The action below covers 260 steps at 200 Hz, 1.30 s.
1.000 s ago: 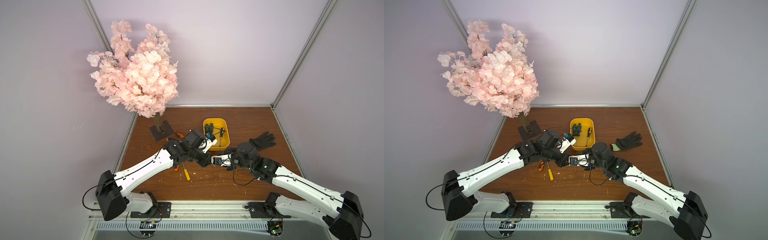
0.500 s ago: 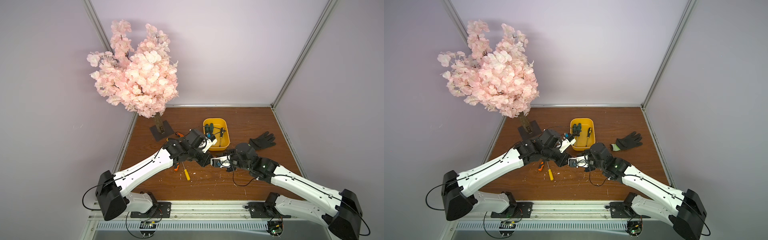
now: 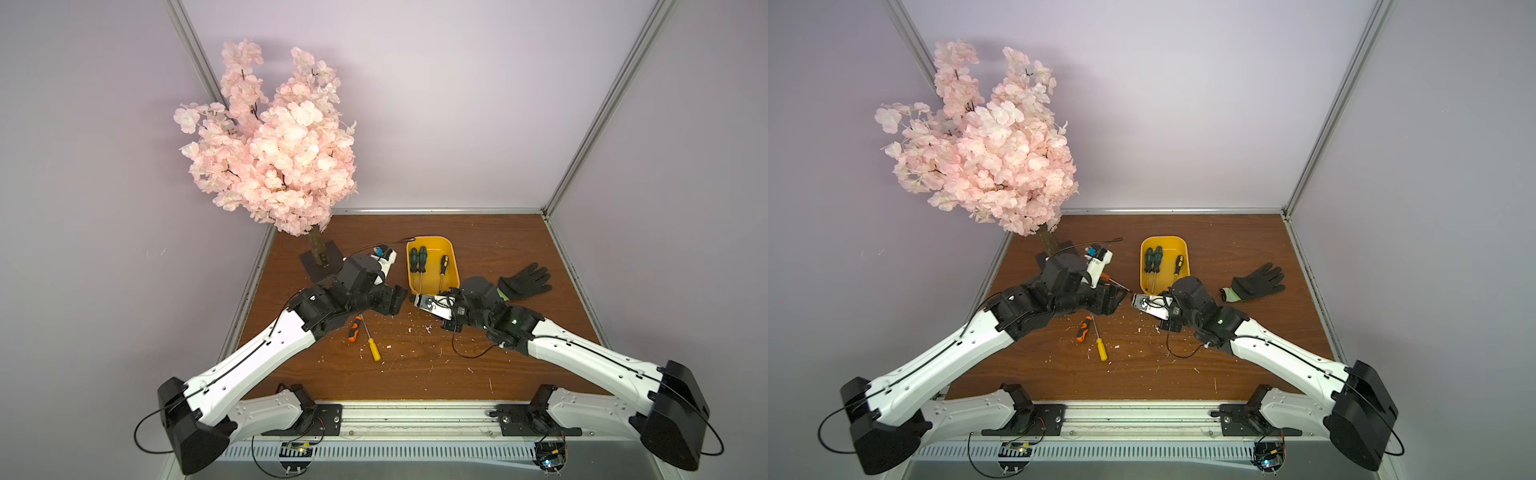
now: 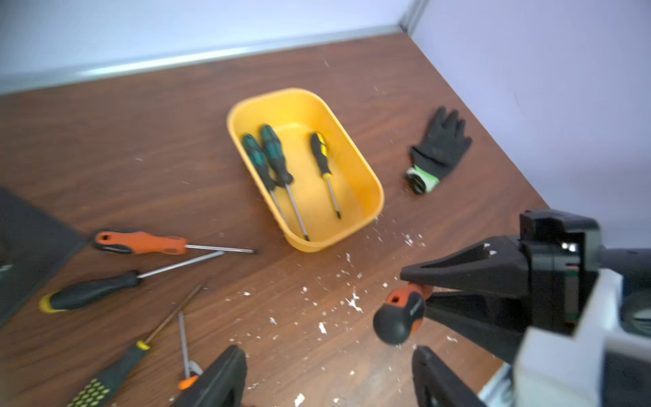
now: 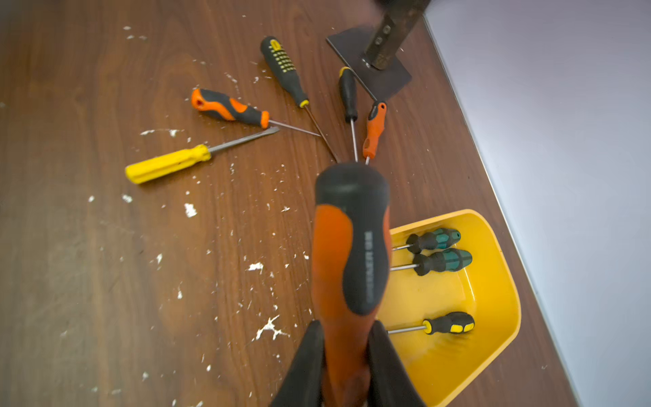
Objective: Put the screwdriver on the desktop into the storage box
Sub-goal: Pick up the screwdriver from the center of the board, then place the screwdriver in the storage box.
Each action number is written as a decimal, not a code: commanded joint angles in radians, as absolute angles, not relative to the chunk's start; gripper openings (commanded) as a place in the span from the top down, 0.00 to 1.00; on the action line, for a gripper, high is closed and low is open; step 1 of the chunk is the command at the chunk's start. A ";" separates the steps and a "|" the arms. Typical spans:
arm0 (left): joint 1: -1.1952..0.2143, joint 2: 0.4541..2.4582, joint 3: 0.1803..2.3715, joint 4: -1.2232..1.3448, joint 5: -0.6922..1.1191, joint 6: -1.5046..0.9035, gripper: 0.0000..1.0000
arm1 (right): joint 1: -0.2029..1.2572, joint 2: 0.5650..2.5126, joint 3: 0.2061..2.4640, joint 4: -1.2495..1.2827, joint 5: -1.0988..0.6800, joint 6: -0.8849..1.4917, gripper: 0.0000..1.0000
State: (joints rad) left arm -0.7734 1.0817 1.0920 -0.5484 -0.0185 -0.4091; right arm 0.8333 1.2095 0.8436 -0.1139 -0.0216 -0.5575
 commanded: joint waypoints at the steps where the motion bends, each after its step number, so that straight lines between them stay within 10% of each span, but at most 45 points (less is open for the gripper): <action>1: -0.767 1.021 1.036 -0.515 -0.111 -0.459 0.22 | 0.797 1.296 0.962 -0.056 0.007 -0.294 0.96; 124: -0.769 0.886 0.800 -0.327 -0.003 -0.617 0.22 | 0.605 1.703 1.246 0.001 0.029 0.404 0.98; 260: -0.770 0.889 0.742 -0.305 -0.005 -0.640 0.22 | 0.518 1.961 1.338 0.014 0.041 0.578 0.94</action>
